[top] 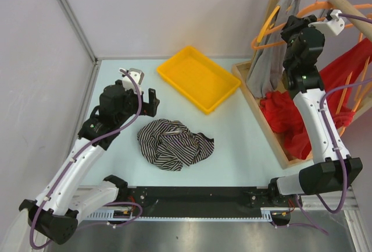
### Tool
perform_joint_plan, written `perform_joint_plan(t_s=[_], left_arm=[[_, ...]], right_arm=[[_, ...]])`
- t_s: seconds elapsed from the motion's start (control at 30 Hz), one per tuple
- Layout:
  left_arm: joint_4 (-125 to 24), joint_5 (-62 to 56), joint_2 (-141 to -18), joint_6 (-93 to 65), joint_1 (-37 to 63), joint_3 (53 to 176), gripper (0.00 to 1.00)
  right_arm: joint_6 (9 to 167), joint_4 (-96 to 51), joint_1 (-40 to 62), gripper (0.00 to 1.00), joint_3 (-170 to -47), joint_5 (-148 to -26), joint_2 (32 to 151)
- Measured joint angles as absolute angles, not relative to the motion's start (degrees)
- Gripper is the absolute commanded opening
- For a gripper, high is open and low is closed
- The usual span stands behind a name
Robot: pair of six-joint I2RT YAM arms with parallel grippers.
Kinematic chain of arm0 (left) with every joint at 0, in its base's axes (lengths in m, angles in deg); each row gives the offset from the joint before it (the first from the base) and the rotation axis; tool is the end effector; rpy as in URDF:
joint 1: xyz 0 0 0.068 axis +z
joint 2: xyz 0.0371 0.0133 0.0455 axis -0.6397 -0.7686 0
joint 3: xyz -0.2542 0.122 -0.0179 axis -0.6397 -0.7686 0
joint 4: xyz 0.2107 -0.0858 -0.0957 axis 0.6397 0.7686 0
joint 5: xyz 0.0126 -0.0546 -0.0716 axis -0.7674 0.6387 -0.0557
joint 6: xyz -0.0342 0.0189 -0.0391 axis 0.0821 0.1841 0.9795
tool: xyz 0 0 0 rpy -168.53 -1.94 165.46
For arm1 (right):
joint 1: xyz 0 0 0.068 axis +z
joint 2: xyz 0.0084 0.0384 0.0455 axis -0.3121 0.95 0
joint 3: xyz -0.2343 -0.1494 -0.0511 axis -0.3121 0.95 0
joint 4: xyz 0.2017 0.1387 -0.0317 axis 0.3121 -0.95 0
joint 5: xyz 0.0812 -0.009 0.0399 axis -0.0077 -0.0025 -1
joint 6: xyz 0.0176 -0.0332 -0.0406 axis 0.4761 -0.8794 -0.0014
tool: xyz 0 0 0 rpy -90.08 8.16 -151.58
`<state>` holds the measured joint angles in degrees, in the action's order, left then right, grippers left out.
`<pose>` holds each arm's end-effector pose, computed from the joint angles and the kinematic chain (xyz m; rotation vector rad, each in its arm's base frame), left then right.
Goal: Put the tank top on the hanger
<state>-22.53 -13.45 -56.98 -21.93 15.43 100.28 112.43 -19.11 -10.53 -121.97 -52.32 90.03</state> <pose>0.1679 -0.0743 0.3722 0.3210 1.9207 -0.2883 0.2898 0.0214 0.5031 0.6618 1.2151 0.2404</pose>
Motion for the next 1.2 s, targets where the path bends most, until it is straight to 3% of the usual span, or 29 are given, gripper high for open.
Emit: perform_joint_plan(t_s=[0.6, 1.2], left_arm=[[-22.6, -13.4, -57.0, -21.9, 15.4, 100.3, 0.99], [-22.6, -13.3, -57.0, -21.9, 15.5, 100.3, 1.0]], right_arm=[[111.6, -21.2, -15.4, 0.14, -123.6, -58.7, 95.5], [107.2, -25.4, -12.2, 0.13, -125.8, -69.8, 96.4]])
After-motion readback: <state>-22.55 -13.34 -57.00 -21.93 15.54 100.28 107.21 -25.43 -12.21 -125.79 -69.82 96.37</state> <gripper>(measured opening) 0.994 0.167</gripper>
